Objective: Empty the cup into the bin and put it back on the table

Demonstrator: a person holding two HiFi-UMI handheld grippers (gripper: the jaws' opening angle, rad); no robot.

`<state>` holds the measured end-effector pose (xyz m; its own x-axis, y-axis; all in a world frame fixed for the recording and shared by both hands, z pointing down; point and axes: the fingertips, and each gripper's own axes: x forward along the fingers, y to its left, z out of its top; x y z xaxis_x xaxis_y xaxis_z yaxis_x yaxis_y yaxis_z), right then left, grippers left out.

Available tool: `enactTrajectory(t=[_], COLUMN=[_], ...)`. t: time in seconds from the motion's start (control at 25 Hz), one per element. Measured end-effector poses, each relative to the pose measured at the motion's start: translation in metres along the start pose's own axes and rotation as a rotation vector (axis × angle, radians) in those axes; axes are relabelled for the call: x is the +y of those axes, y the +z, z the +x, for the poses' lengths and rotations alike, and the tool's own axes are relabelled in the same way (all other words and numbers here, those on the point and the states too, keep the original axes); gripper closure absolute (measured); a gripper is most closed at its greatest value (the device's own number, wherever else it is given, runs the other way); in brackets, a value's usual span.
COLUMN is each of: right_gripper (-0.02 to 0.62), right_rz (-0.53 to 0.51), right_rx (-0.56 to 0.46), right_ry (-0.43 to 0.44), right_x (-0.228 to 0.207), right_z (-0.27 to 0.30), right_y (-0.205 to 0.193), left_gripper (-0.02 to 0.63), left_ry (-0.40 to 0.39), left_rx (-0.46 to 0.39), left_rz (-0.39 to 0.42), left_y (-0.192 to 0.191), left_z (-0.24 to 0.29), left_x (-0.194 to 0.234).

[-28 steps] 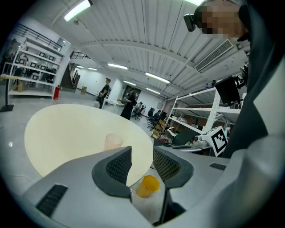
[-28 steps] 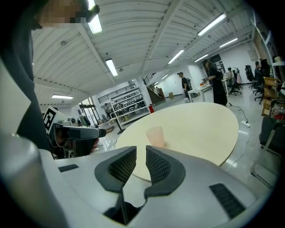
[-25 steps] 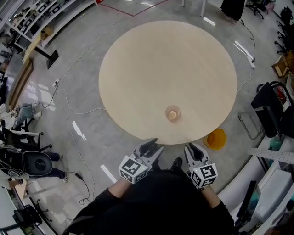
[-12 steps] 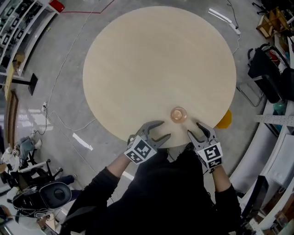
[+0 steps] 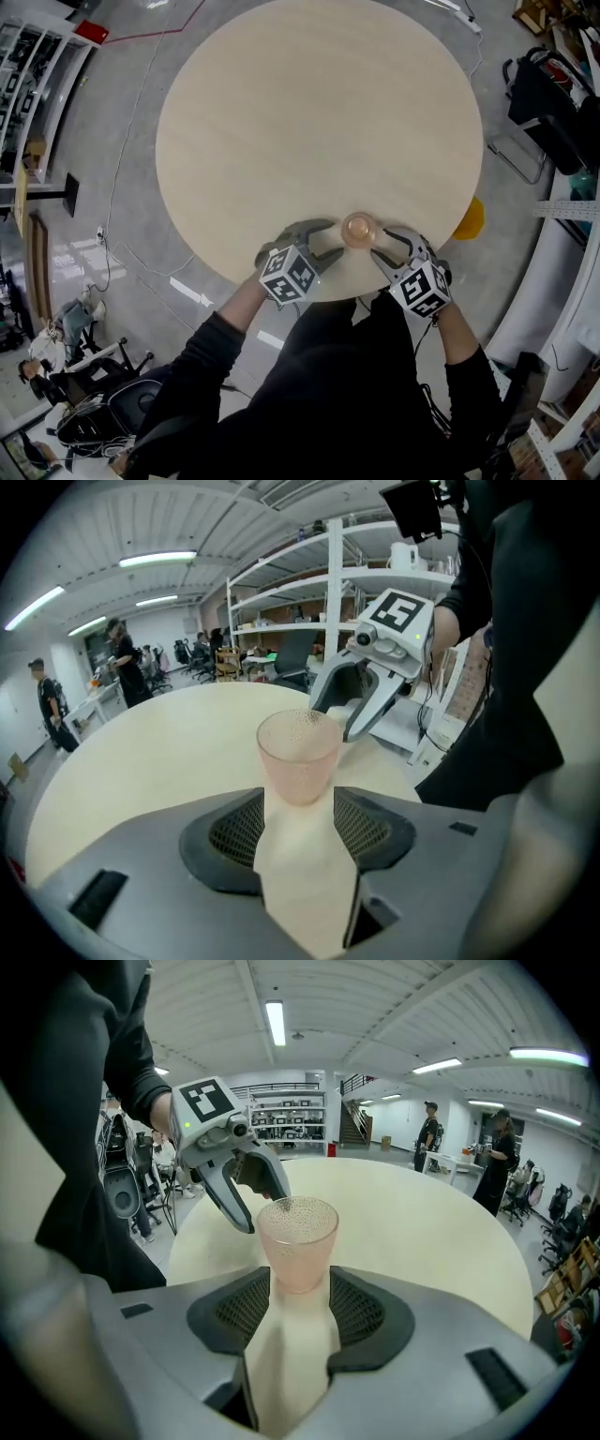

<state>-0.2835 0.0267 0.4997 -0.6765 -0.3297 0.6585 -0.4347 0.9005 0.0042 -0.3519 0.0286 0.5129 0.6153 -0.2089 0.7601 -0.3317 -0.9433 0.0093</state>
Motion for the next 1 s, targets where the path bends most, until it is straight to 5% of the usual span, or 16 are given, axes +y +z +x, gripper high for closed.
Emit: enactTrajectory(t=[0.36, 1.0], right_gripper=[0.405, 0.405], right_rz=[0.004, 0.017], right_rx=[-0.026, -0.083], right_ry=[0.009, -0.001], right_x=[-0.001, 0.016], right_z=[0.015, -0.035], right_y=[0.001, 0.026], left_gripper=[0.373, 0.373], left_ry=[-0.019, -0.080], left_rx=[0.052, -0.142], left_rz=[0.172, 0.137], left_y=[0.000, 0.047], left_z=[0.021, -0.014], left_x=[0.005, -0.025])
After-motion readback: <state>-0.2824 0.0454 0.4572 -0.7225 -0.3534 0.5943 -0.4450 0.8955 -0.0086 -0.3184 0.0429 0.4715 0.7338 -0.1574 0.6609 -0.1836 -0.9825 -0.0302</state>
